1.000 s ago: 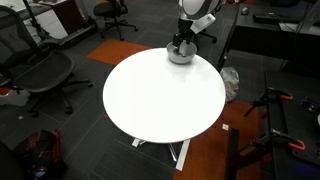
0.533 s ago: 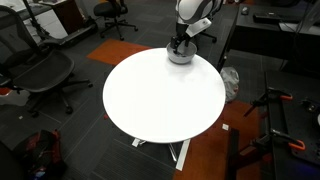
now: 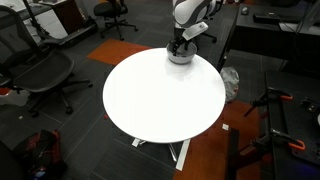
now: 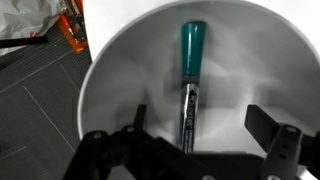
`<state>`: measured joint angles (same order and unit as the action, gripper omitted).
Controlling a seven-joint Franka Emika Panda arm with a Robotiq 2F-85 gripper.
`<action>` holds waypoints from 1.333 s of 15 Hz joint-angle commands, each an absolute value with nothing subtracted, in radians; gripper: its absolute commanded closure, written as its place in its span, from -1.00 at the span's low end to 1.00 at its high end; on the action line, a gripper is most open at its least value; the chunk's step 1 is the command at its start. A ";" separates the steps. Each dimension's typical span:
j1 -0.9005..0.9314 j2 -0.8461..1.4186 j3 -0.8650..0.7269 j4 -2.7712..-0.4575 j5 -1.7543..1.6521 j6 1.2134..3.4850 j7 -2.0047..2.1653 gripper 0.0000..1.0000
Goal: Take the marker from the white bowl and place it on the table
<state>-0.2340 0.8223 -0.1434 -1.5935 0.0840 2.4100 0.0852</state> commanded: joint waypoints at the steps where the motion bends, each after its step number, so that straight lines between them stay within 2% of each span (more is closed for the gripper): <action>1: -0.239 0.856 -0.139 -1.535 0.102 2.360 0.112 -0.47; 9: -0.248 0.883 -0.139 -1.496 0.104 2.344 0.121 0.77; 11: -0.248 0.880 -0.140 -1.494 0.102 2.340 0.121 0.99; 13: -0.249 0.862 -0.139 -1.510 0.106 2.346 0.120 0.91; 20: -0.239 0.718 -0.149 -1.646 0.095 2.413 0.102 0.91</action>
